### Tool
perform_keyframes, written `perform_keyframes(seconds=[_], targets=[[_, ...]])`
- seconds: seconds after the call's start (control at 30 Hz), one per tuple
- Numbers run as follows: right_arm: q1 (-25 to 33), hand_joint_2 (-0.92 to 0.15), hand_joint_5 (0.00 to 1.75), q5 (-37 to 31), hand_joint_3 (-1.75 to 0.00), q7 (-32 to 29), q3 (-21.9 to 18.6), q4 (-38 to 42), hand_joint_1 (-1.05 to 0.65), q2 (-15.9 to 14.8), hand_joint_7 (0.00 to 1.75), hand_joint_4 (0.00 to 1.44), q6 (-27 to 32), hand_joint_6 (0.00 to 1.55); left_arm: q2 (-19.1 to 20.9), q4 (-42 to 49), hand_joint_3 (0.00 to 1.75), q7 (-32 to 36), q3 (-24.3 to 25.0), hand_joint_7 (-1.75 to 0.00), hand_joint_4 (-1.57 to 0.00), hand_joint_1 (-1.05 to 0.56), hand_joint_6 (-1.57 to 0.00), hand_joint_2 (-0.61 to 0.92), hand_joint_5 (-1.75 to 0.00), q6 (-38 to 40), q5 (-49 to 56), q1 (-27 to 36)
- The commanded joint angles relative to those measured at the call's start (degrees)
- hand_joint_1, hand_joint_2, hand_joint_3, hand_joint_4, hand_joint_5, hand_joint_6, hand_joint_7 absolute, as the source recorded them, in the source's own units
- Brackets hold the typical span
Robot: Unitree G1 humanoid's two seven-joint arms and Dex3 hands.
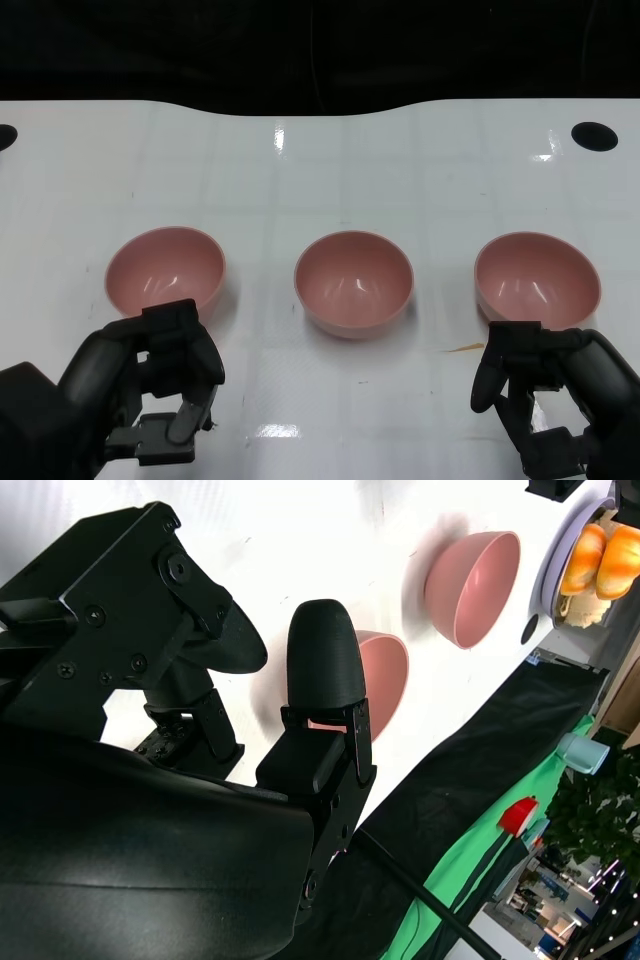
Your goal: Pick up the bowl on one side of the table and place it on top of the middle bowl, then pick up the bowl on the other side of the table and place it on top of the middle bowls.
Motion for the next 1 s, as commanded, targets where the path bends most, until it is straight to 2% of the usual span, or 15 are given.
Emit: perform_keyframes(seconds=[0.03, 0.23, 0.53, 1.0], targets=[[-0.24, -0.31, 1.68, 0.37, -1.47, -0.21, -0.18, 0.6, 0.01, -0.62, 1.39, 0.87, -0.69, 0.83, 0.61, -0.31, 1.31, 0.44, 0.59, -1.49, -0.83, -0.14, -0.85, 0.41, -1.74, 0.32, 0.07, 0.03], [0.21, -0.31, 1.69, 0.53, -1.47, -0.04, -0.2, 0.63, 0.0, -0.67, 1.4, 0.85, -1.23, 0.82, 0.23, 0.03, 1.34, 0.36, 0.57, -1.5, -0.84, -0.11, -0.84, 0.4, -1.73, -0.57, 0.14, 0.56], [0.79, -0.3, 1.71, 1.0, -1.47, 0.47, -0.36, -0.3, 0.01, -0.88, 1.4, 0.85, -0.65, 0.82, 0.18, -1.34, 1.27, 0.36, 0.42, -1.46, -0.85, -0.14, -0.85, 0.43, -1.71, 0.26, 0.09, 1.38], [0.8, -0.3, 1.7, 1.4, -1.46, 0.41, -0.71, 0.54, 0.01, -1.45, 1.39, 0.85, -2.03, 0.82, -0.3, -0.68, 1.24, 0.65, 0.12, -1.49, -0.87, -0.15, -0.84, 0.44, -1.69, -0.01, 0.9, 1.01]])
